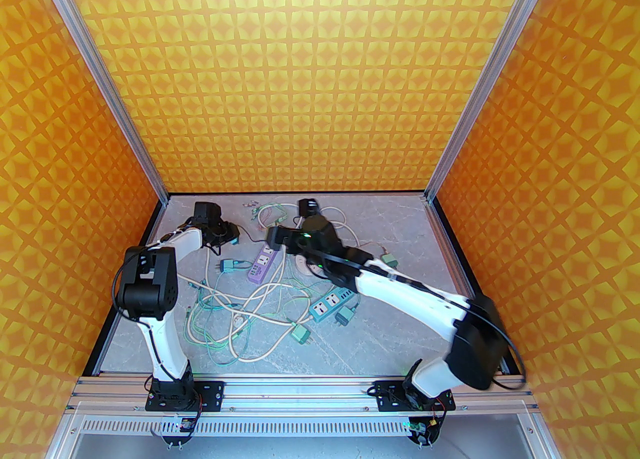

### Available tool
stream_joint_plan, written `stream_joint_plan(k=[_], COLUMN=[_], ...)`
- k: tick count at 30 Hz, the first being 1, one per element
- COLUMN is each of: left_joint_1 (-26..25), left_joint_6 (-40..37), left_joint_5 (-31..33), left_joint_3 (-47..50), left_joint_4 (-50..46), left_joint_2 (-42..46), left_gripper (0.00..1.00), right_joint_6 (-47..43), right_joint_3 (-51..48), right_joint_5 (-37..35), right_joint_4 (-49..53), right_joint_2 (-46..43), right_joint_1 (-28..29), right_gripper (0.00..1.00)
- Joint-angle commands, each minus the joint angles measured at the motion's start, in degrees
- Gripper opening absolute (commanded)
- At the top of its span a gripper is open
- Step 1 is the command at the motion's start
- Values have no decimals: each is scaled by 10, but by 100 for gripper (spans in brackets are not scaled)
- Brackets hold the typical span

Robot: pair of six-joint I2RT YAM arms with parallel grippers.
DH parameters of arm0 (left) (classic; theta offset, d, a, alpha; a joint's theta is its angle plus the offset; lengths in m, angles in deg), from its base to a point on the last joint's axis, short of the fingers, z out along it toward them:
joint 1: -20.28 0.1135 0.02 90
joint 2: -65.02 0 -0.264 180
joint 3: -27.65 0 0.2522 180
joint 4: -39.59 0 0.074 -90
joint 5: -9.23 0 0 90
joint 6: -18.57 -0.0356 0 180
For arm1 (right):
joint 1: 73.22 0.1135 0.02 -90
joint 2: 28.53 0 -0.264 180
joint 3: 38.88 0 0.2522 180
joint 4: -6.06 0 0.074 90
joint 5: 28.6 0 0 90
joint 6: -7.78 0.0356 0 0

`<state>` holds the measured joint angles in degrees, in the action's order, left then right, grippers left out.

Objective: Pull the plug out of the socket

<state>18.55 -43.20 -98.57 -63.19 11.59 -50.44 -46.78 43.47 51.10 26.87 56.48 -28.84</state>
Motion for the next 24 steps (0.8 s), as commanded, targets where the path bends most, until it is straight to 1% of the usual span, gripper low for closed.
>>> stream_joint_plan(k=[1, 2, 3, 5, 6, 7, 8, 12, 16, 18, 21, 22, 24], left_joint_1=[2, 2, 4, 6, 7, 9, 9, 9, 6, 3, 2, 1, 1], left_joint_6=[18, 18, 20, 23, 28, 31, 33, 38, 37, 28, 8, 0, -16], left_joint_5=[-37, -37, -37, -37, -37, -37, -38, -32, 13, 61, 154, 186, 244], left_joint_3=[-12, -10, -7, -3, 1, 6, 11, 38, 85, 112, 166, 186, 219], left_joint_4=[19, 18, 18, 14, 13, 14, 14, 16, 16, 5, -6, -7, -13], left_joint_2=[-5, -4, -5, 0, 4, 8, 16, 61, 148, 205, 303, 336, 393], left_gripper=[32, 35, 41, 64, 80, 93, 99, 99, 99, 99, 99, 99, 99], right_joint_6=[-44, -49, -54, -70, -80, -87, -95, -134, -184, -233, -314, -339, -386], right_joint_3=[-38, -49, -59, -78, -87, -94, -101, -121, -157, -191, -245, -266, -309], right_joint_5=[-81, -100, -117, -148, -169, -187, -206, -275, -365, -402, -449, -458, -455], right_joint_4=[49, 54, 58, 60, 61, 63, 65, 64, 26, -31, -124, -157, -230], right_joint_2=[-44, -57, -71, -95, -107, -117, -125, -151, -160, -161, -165, -166, -170], right_joint_1=[-12, -15, -18, -21, -22, -22, -24, -32, -38, -41, -52, -59, -75], right_gripper=[98, 98, 98, 98, 99, 99, 98, 98, 98, 99, 98, 99, 98])
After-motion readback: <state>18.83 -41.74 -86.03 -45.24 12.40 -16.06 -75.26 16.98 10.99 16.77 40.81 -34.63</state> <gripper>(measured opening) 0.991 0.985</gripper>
